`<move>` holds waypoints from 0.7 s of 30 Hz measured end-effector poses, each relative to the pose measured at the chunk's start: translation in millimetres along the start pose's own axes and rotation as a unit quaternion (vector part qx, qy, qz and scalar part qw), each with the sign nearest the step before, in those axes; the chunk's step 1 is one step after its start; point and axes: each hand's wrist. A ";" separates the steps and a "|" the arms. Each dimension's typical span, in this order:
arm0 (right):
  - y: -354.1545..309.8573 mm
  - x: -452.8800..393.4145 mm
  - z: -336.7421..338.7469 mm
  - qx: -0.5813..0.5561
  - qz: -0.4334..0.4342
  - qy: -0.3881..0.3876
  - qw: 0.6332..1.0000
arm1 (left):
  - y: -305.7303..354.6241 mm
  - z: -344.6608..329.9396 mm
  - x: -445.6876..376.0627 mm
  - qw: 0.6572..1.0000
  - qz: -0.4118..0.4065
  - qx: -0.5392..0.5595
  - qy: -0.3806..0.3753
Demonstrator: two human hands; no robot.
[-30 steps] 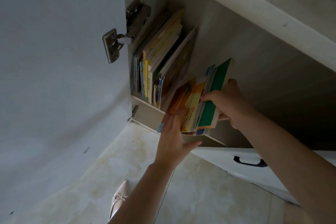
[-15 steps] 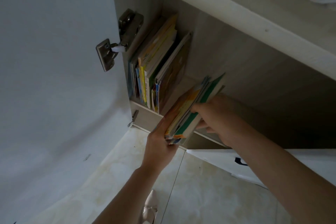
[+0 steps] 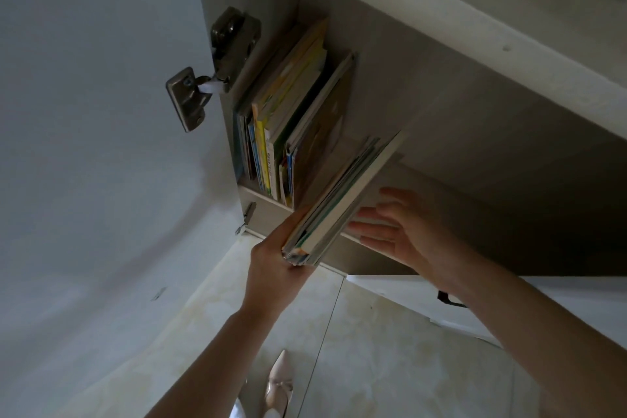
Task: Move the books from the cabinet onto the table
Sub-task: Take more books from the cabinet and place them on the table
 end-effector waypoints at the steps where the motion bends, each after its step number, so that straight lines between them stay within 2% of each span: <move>1: 2.9 -8.1 8.0 0.046 0.005 0.001 0.999 | -0.6 0.0 -0.2 1.000 0.002 0.002 0.000; 4: 9.1 -39.2 26.1 0.253 0.074 0.067 0.962 | -5.3 2.0 1.7 1.000 -0.008 0.004 -0.004; 6: 4.7 -58.9 32.7 0.333 0.098 0.047 0.937 | -9.9 4.4 3.7 1.000 -0.015 0.019 -0.010; 10: -13.3 -88.9 45.6 0.381 0.143 -0.044 0.913 | -16.6 6.7 6.0 0.998 -0.019 0.060 -0.015; 12: -17.8 -95.7 46.3 0.431 0.150 -0.067 0.887 | -17.5 9.0 6.4 0.997 -0.012 0.076 -0.014; 15: -21.2 -97.7 43.2 0.442 0.148 -0.100 0.879 | -18.5 10.9 10.3 0.992 0.019 0.126 -0.020; 19: -19.9 -90.9 37.6 0.440 0.176 -0.082 0.877 | -13.7 14.6 8.4 0.992 0.087 0.093 -0.013; 21: -12.8 -85.4 34.2 0.429 0.191 -0.068 0.880 | -18.6 21.4 9.9 0.993 0.075 0.092 0.008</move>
Point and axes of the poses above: each hand's wrist, its own x-axis away from the middle knuckle, its own z-axis out of the back of the hand, y = z × x, and after that the axes turned 1 degree about x, right-handed
